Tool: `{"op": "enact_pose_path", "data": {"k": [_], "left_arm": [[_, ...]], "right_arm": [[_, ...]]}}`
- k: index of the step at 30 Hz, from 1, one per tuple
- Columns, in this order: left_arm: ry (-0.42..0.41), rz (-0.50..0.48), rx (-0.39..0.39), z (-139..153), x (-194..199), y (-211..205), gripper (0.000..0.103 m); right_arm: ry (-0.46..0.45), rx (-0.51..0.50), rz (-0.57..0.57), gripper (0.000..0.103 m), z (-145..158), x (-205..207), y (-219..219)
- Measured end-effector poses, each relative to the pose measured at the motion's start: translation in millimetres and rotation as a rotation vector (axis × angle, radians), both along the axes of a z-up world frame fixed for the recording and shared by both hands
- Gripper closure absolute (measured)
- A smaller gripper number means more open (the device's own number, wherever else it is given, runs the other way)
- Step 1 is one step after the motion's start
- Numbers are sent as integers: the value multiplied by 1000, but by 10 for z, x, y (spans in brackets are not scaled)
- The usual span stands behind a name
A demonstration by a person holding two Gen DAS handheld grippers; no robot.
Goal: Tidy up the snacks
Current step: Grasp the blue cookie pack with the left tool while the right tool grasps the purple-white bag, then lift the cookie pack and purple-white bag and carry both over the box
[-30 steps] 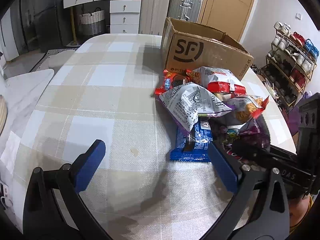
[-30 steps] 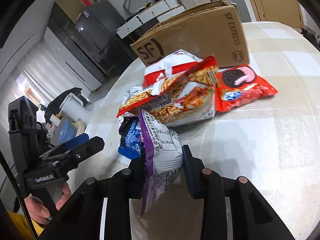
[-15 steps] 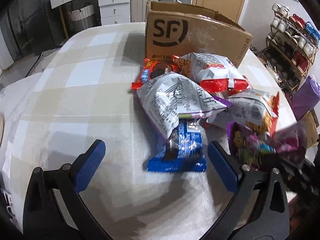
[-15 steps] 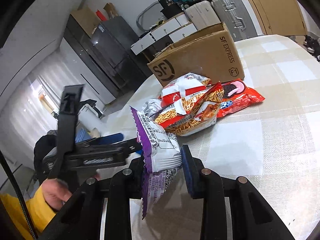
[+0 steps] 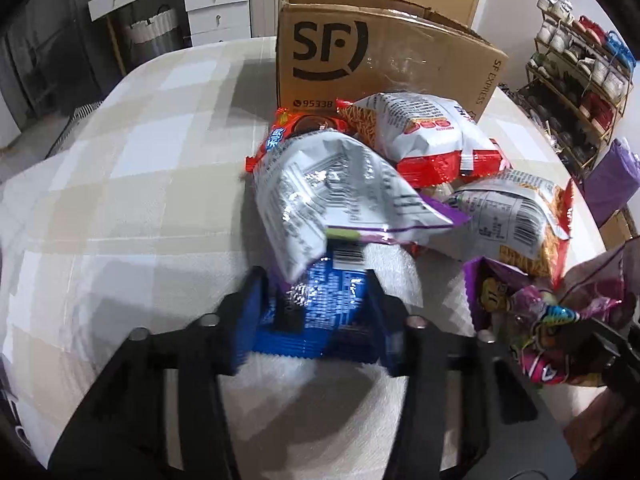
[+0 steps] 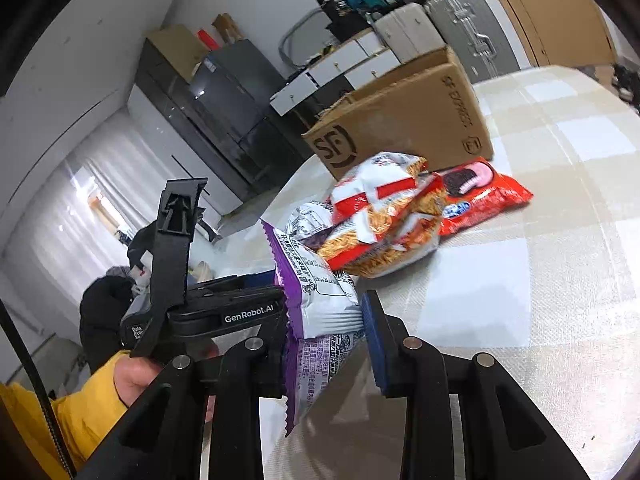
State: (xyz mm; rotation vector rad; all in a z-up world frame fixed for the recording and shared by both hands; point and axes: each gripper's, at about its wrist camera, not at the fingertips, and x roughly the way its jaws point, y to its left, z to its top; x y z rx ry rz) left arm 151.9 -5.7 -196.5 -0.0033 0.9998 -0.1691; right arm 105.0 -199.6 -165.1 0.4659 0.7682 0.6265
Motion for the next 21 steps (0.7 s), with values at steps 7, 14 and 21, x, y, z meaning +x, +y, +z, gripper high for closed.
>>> {"op": "enact_pose_path", "data": {"k": [7,14,21], "left_arm": [[20,7,-21,14,-192,153,61],[9,23,-67,159,-446,344,61],[-74,30,-116,496,-733,552,61]], "right_arm": [[-23,-33,12,73,20,-36,68],[-48,-32,7,73,60,-94,63],[-94,-23,5,73,241,-265,72]]}}
